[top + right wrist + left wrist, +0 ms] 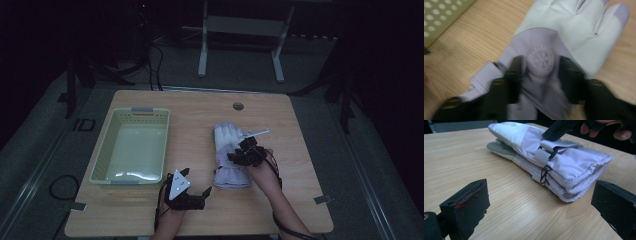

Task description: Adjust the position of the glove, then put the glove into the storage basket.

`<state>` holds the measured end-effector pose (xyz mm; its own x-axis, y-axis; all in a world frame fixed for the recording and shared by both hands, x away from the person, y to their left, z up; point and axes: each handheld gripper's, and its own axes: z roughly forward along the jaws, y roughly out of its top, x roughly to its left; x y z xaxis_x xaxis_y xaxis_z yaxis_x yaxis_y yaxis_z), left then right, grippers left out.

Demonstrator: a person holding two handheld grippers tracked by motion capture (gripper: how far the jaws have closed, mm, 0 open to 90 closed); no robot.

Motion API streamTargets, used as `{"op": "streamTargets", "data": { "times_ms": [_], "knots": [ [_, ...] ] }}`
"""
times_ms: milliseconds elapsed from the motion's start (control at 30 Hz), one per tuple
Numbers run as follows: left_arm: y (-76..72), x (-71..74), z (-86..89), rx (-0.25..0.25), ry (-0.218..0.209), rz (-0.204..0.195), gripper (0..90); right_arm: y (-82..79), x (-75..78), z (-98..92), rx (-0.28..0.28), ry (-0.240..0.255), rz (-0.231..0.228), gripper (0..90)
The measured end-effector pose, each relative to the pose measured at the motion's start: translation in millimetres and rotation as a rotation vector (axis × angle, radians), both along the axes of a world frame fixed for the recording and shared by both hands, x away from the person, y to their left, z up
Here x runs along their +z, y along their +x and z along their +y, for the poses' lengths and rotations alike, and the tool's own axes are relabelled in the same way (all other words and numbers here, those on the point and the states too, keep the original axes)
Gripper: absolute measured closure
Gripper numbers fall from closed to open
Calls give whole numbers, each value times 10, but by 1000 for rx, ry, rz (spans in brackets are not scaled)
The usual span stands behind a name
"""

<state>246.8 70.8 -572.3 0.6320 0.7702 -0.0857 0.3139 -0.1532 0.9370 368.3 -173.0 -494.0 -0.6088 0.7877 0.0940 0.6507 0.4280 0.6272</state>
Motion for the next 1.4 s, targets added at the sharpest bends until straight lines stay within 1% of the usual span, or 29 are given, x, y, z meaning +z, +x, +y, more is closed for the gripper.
{"op": "streamTargets", "data": {
  "times_ms": [167,233,300,367,433,467,500,567,600,633,667,700,733,800,833,867,900,933,967,1000,1033,1100,1133,1167,1200,1267,1300,1333,1400],
  "knots": [
    [6,1,-10,-6,7,4,17,-44,90,-143,33,17,-67,289],
    [23,2,-5,-22,7,30,17,-59,113,-224,58,38,-74,252],
    [43,-1,1,-39,-7,70,17,-74,115,-294,71,67,-61,192],
    [54,10,3,-59,-17,95,17,-100,119,-346,80,48,-71,164],
    [65,65,-13,-79,-29,126,17,-112,123,-394,117,71,-68,140],
    [65,65,-13,-79,-29,126,17,-112,123,-394,117,71,-68,140],
    [73,113,-29,-88,-28,136,17,-135,122,-446,150,93,-136,140],
    [80,143,-39,-92,-29,138,17,-150,126,-476,169,82,-187,140],
    [103,206,-58,-110,-28,140,17,-155,133,-495,164,74,-200,143],
    [103,206,-58,-110,-28,140,17,-155,133,-495,164,74,-200,143],
    [103,206,-58,-110,-28,140,17,-157,141,-516,165,69,-217,148],
    [151,286,-98,-124,-28,148,17,-162,156,-571,165,81,-250,148],
    [151,286,-98,-124,-28,148,17,-160,160,-604,163,92,-263,148],
    [208,350,-152,-135,-23,191,17,-168,161,-661,168,106,-316,147],
    [208,350,-152,-135,-23,191,17,-169,164,-683,157,98,-321,146],
    [248,381,-187,-156,-27,204,17,-169,168,-703,148,98,-323,145],
    [248,381,-187,-156,-27,204,17,-170,172,-720,134,98,-328,145],
    [301,407,-215,-166,-28,214,17,-165,180,-733,114,94,-309,143],
    [301,407,-215,-166,-28,214,17,-151,179,-742,101,94,-283,142],
    [376,428,-237,-173,-38,234,17,-137,173,-748,93,94,-270,143],
    [376,428,-237,-173,-38,234,17,-137,173,-748,93,94,-270,143],
    [468,450,-253,-169,-52,266,17,-106,154,-752,82,118,-240,141],
    [561,478,-277,-166,-62,300,17,-70,130,-750,61,131,-217,138],
    [561,478,-277,-166,-62,300,17,-70,130,-750,61,131,-217,138],
    [648,510,-313,-153,-51,316,17,-38,108,-744,48,154,-200,129],
    [648,510,-313,-153,-51,316,17,-23,98,-739,55,164,-192,129],
    [793,553,-366,-120,-28,336,17,17,69,-717,44,188,-170,125],
    [842,559,-373,-119,-23,345,18,36,57,-704,41,192,-161,125],
    [923,567,-393,-92,-16,363,32,71,27,-670,33,191,-153,132]
  ]
}}
